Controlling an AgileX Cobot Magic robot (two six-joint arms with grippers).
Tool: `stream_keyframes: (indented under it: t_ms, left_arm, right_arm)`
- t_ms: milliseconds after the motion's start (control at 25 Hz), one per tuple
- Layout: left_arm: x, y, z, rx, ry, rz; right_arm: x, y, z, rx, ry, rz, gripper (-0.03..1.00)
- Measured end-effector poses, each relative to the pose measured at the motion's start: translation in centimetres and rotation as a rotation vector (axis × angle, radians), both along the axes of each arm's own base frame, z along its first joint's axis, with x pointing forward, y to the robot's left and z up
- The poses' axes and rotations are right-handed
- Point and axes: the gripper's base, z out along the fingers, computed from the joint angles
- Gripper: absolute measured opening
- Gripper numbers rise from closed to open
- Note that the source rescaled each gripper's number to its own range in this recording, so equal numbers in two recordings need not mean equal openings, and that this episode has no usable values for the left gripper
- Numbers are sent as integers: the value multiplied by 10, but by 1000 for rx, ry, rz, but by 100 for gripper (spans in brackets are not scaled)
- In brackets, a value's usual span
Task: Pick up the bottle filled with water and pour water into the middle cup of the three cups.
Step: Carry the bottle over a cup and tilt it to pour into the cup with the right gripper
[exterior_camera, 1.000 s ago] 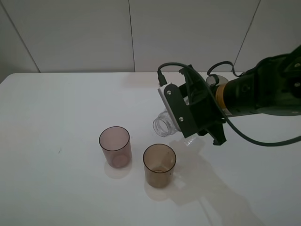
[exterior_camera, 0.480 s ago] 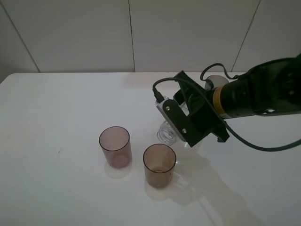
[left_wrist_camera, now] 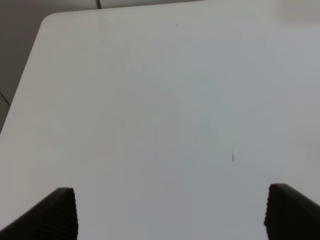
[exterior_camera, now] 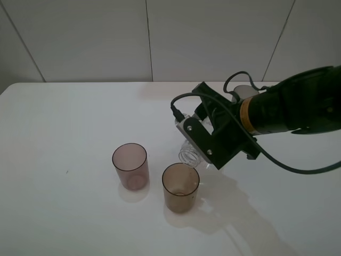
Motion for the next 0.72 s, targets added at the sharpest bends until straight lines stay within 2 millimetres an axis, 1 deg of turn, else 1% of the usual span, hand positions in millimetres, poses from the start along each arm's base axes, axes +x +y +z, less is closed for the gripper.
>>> stream_keyframes:
  t_ms: [240,440,720]
  left_arm:
    - [0,0,0,0,0,0]
    - [0,0,0,0,0,0]
    - [0,0,0,0,0,0]
  right_arm:
    - [0,0,0,-5,-1,0,3]
    - [-4,7,0,-44,-31,63,3]
    - [-1,5,-2,-70,-55,47,3]
